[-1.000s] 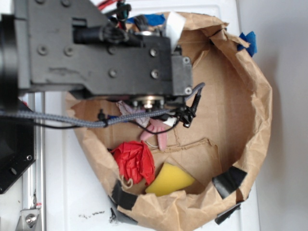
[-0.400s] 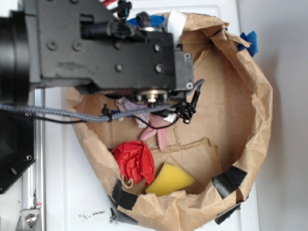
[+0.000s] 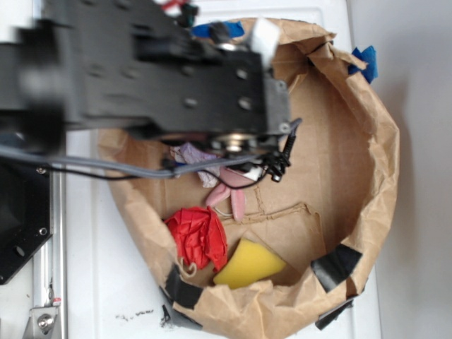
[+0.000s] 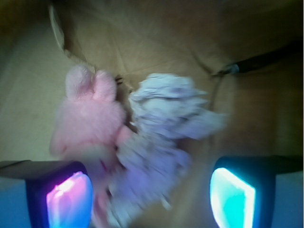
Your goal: Grab the white paper.
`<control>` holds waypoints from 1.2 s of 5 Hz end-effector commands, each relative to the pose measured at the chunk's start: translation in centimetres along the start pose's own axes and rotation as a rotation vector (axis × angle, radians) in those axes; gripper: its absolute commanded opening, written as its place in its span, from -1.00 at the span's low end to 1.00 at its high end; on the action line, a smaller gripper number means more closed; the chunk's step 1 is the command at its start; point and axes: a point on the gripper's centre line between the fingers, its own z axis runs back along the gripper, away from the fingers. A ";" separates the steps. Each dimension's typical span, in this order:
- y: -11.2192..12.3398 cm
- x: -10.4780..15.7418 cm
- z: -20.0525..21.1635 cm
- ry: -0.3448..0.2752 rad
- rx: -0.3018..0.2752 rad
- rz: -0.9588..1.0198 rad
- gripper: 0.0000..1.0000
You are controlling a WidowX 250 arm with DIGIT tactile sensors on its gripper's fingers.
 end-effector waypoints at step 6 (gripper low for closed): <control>1.4 3.1 -0.7 -0.051 0.009 0.076 1.00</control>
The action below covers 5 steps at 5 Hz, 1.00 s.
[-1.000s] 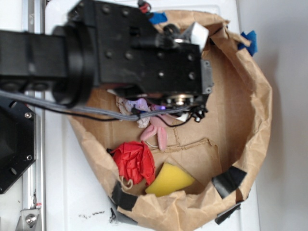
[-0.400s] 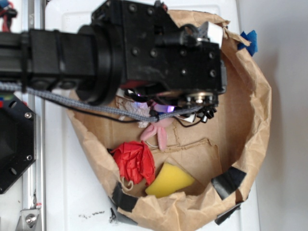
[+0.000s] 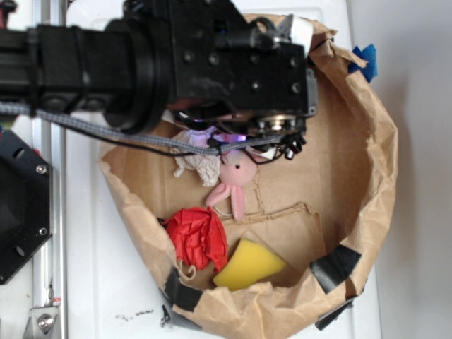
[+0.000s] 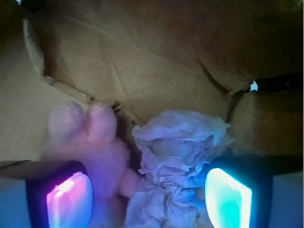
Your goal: Grab the white paper.
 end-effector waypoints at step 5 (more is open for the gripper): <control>3.9 2.2 0.0 -0.021 -0.050 -0.018 1.00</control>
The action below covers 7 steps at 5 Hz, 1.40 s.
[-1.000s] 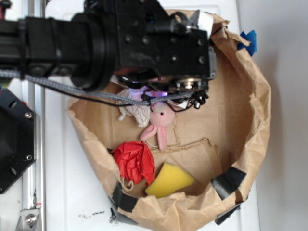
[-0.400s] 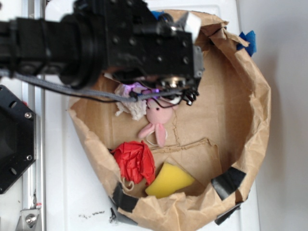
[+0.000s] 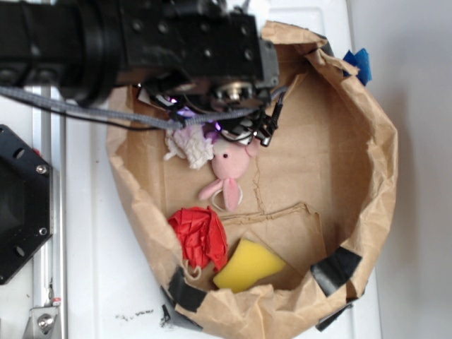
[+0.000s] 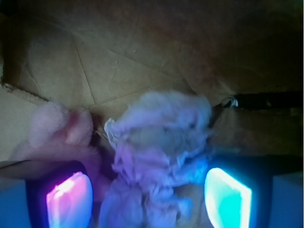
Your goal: Grab the white paper.
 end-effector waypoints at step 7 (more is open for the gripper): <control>-0.8 0.5 -2.9 -0.081 -0.052 -0.025 -1.00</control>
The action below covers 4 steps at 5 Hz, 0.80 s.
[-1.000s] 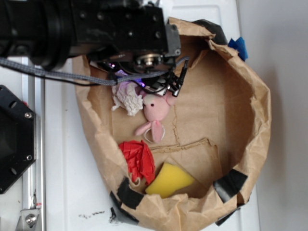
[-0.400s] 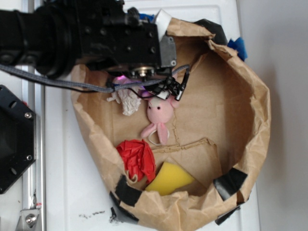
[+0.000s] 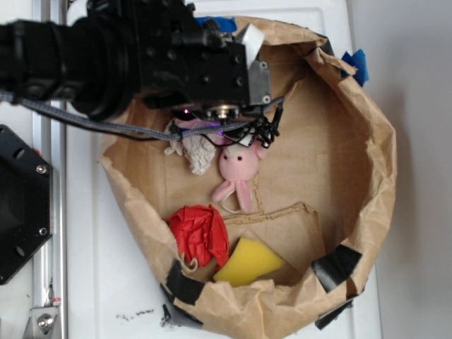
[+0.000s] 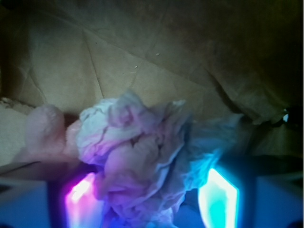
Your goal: Grab the white paper.
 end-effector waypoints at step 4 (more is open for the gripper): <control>0.0 0.8 1.2 0.024 -0.035 0.004 -1.00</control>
